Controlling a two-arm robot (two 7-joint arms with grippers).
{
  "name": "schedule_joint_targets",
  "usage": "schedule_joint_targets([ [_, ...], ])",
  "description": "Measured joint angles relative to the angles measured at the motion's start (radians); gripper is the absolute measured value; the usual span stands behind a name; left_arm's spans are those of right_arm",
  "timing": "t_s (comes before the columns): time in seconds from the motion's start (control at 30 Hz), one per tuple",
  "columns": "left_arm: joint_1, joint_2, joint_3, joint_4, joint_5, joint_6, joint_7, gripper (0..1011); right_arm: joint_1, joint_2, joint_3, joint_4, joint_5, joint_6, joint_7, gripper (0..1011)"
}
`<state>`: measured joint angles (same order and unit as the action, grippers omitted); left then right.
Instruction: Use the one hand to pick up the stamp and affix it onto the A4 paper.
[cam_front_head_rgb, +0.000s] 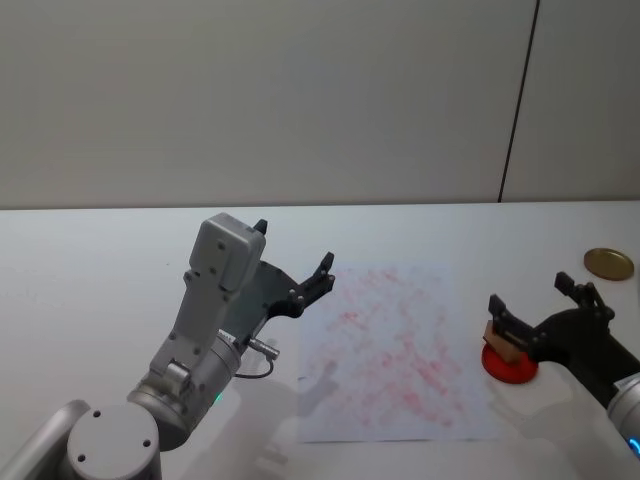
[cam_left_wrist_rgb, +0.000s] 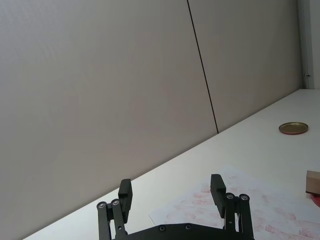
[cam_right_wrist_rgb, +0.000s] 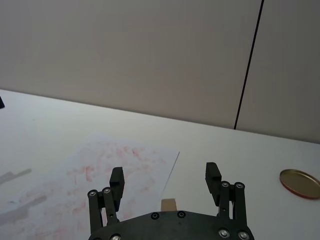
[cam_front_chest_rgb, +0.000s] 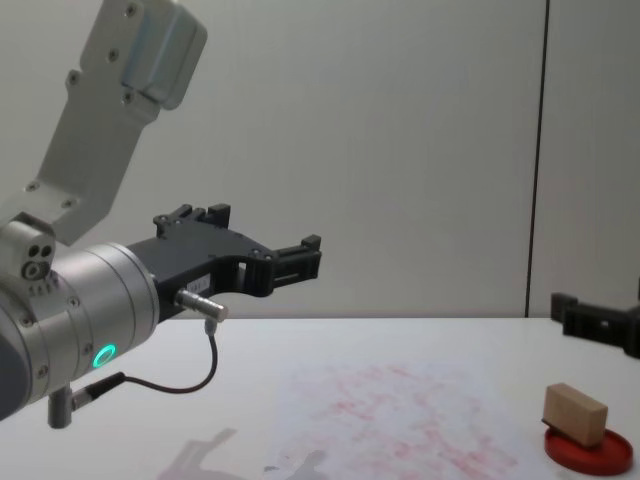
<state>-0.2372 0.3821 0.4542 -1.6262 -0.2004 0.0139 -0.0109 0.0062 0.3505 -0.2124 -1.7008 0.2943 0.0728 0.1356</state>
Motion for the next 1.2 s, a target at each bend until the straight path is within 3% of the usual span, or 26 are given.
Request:
schedule_joint_targets([
  [0.4,0.0,0.0,0.0,0.0,0.0,0.0,0.0,993,0.026,-0.005,-0.003,0.076,-0.018,0.034,0.047,1001],
  [1.1,0.0,0.0,0.0,0.0,0.0,0.0,0.0,993,0.068,-0.028,-0.013,0.175,-0.044,0.066,0.077,1001],
  [1.2,0.0,0.0,0.0,0.0,0.0,0.0,0.0,993,0.074,-0.03,-0.013,0.184,-0.044,0.071,0.081,941],
])
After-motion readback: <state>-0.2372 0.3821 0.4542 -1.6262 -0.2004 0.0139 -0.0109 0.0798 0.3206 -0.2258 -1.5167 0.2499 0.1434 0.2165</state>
